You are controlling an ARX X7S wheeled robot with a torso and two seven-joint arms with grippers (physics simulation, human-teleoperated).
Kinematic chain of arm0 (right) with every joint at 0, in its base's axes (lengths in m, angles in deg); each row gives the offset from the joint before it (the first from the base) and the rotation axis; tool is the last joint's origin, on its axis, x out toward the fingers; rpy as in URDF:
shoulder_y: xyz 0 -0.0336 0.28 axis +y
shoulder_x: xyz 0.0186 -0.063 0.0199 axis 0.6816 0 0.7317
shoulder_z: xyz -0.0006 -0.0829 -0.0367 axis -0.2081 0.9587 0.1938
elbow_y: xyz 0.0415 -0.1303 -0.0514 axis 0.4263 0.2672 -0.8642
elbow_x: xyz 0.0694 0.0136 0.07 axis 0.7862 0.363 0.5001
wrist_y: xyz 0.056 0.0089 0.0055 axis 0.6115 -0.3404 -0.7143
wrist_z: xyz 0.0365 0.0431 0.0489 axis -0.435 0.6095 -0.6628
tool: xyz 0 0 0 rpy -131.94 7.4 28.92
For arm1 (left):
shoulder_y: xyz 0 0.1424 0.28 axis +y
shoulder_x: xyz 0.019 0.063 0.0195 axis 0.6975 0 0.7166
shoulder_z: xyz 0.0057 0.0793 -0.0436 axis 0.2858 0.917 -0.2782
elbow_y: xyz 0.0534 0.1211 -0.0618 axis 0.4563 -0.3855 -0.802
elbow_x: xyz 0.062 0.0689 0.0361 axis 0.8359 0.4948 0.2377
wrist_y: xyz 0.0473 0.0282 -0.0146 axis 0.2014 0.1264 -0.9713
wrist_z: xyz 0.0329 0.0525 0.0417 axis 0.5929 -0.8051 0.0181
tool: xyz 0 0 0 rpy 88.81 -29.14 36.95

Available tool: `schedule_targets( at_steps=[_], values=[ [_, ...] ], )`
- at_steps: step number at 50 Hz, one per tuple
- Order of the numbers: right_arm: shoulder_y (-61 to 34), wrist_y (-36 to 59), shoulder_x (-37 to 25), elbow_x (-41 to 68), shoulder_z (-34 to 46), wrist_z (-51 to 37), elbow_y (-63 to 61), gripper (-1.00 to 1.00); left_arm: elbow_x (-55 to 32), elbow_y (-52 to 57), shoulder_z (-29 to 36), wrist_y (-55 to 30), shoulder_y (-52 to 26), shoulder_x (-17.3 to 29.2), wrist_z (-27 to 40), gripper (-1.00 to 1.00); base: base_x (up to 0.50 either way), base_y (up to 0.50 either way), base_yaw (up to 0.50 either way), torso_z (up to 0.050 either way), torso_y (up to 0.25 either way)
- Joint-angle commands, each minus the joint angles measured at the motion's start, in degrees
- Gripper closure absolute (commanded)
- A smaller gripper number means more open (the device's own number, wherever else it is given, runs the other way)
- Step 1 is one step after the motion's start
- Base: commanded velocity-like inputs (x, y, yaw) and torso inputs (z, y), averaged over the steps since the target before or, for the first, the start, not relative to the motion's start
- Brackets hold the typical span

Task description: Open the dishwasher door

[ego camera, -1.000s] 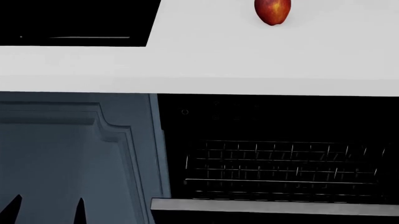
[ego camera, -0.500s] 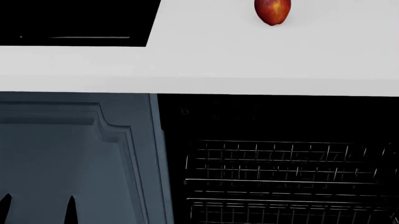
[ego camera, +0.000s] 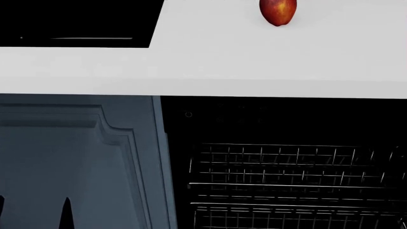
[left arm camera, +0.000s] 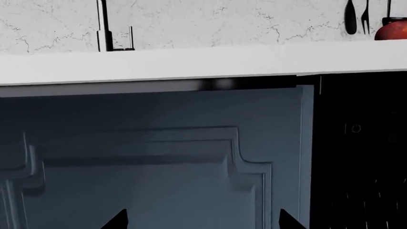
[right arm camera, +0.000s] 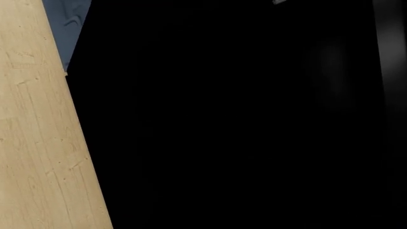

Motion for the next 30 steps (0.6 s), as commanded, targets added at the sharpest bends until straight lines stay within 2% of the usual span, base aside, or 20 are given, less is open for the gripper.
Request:
schedule_targets(
  at_steps=[1,6,13,30],
  values=[
    [8.4,-1.6,-0.1,-0.6,4.3,-5.8,-3.5,1.0,0.1,0.3,0.3,-0.6,-0.4,0.3,0.2,-1.0,0.0,0.0,0.0,0.0,0.0],
    [14.1,-0.3,-2.6,-1.5,4.9,-6.9,-6.7,1.0,0.1,0.4,0.5,-0.6,-0.5,0.2,0.1,-1.0,0.0,0.0,0.0,0.0,0.002],
    [19.6,-0.4,-4.5,-0.5,6.5,-7.5,-4.9,1.0,0.2,-0.1,0.9,0.3,-0.2,0.0,0.1,-1.0,-0.01,0.0,-0.01,0.006,0.001],
    [25.7,-1.1,-5.8,2.7,7.6,-10.5,-2.0,1.0,-0.3,-0.8,1.1,1.1,-0.7,0.0,0.0,-1.0,-0.04,-0.01,-0.03,0.012,0.002]
  ],
)
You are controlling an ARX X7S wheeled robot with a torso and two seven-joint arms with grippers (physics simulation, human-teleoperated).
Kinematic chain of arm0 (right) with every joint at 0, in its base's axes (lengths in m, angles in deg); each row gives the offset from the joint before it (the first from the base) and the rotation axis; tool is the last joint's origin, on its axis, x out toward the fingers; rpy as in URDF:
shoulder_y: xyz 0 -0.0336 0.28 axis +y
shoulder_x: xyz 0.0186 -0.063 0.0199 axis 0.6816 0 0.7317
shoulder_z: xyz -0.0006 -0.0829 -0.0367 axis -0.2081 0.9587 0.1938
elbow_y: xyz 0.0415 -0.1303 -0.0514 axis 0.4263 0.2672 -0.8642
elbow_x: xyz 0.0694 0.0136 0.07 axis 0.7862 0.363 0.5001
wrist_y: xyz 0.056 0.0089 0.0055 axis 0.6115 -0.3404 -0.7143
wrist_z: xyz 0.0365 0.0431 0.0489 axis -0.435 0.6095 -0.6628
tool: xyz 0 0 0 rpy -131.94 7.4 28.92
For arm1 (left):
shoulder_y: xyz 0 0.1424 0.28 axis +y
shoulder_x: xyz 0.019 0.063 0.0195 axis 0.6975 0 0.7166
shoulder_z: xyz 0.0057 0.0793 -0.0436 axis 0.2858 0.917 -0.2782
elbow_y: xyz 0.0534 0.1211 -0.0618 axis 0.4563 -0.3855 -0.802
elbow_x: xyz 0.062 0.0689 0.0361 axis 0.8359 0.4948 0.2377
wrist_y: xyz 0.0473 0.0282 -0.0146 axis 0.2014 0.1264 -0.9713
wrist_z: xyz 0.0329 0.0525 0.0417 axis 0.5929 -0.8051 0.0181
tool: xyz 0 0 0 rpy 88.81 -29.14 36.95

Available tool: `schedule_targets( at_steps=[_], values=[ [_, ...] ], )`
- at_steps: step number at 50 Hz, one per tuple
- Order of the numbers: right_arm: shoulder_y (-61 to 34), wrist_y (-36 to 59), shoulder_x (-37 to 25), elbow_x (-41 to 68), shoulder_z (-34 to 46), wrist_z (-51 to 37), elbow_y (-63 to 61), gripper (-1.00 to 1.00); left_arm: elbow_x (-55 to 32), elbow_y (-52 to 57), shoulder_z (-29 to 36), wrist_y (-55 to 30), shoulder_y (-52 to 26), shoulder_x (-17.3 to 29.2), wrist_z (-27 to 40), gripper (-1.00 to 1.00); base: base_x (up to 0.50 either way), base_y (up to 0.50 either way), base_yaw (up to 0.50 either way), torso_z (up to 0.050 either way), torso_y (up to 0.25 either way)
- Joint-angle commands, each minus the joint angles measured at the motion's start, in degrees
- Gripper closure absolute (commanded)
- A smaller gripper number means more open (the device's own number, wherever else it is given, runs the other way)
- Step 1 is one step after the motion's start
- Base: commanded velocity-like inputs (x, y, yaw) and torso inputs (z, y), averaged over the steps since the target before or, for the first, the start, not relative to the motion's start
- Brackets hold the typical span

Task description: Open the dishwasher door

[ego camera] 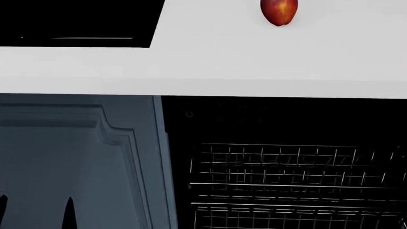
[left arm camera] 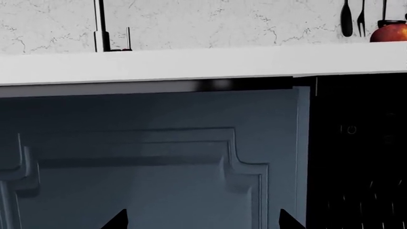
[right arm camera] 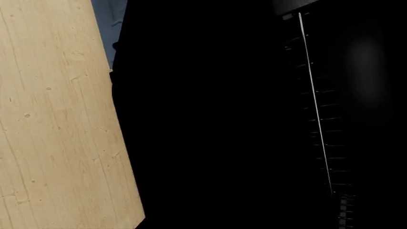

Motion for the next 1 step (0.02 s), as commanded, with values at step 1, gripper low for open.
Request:
schedule_targets(
  at_steps=[1],
  values=[
    [17.9,-1.8,-2.3,1.1,6.0,-7.8,1.1,1.0,-0.2,-0.4,0.2,0.4,-0.3,0.0,-0.1,-1.0,-0.04,-0.01,-0.03,0.014,0.0]
  ],
)
